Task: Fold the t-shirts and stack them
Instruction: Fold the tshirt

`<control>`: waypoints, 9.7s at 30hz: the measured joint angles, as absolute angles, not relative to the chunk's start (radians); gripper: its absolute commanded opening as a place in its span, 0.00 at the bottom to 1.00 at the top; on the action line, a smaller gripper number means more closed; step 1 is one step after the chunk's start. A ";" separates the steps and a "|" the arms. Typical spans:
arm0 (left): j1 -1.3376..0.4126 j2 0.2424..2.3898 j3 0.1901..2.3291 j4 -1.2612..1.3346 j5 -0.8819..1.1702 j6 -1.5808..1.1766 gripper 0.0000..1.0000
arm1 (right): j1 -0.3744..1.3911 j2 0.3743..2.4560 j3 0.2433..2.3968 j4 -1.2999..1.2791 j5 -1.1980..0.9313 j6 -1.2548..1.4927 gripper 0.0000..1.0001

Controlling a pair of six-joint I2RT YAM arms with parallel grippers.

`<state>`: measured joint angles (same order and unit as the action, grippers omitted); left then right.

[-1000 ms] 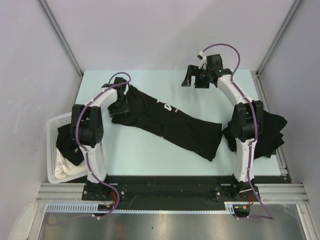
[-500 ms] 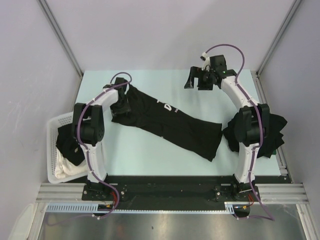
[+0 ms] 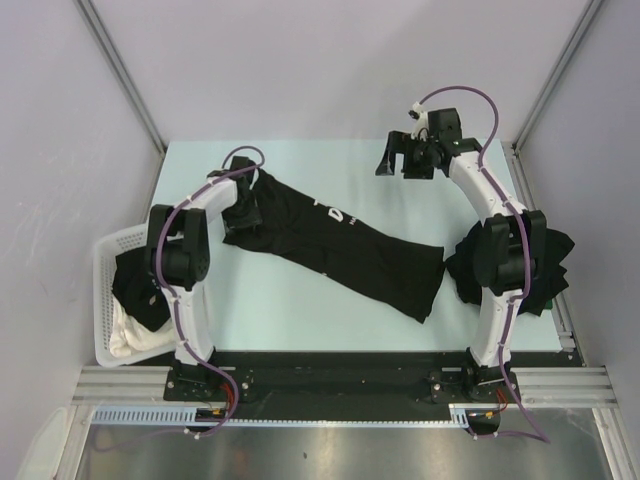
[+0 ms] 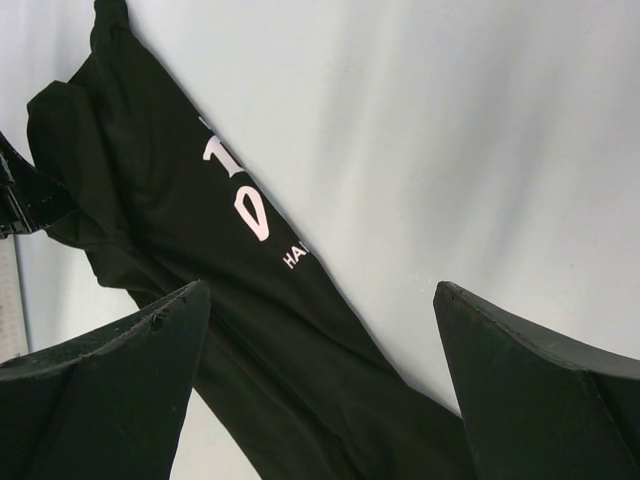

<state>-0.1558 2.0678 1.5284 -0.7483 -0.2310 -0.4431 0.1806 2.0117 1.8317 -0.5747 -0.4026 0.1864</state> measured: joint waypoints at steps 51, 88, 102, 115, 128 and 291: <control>-0.189 2.520 2.300 -1.006 -0.200 -0.393 0.00 | 0.245 2.006 1.828 -0.665 -0.373 0.168 1.00; -0.231 2.375 2.129 -0.686 -0.155 -0.392 0.40 | 0.282 1.820 1.644 -0.710 -0.239 0.126 1.00; -0.343 1.848 1.686 -0.722 -0.123 -0.368 0.39 | 0.243 1.769 1.617 -0.663 -0.221 0.146 1.00; -0.752 1.750 1.441 -0.722 -0.077 -0.448 0.40 | 0.205 1.749 1.647 -0.619 -0.244 0.184 1.00; -1.051 1.792 1.389 -0.689 -0.096 -0.474 0.40 | 0.085 1.593 1.610 -0.624 -0.225 0.175 1.00; -1.237 1.953 1.393 -0.656 -0.073 -0.329 0.52 | -0.044 1.550 1.552 -0.646 -0.244 0.175 1.00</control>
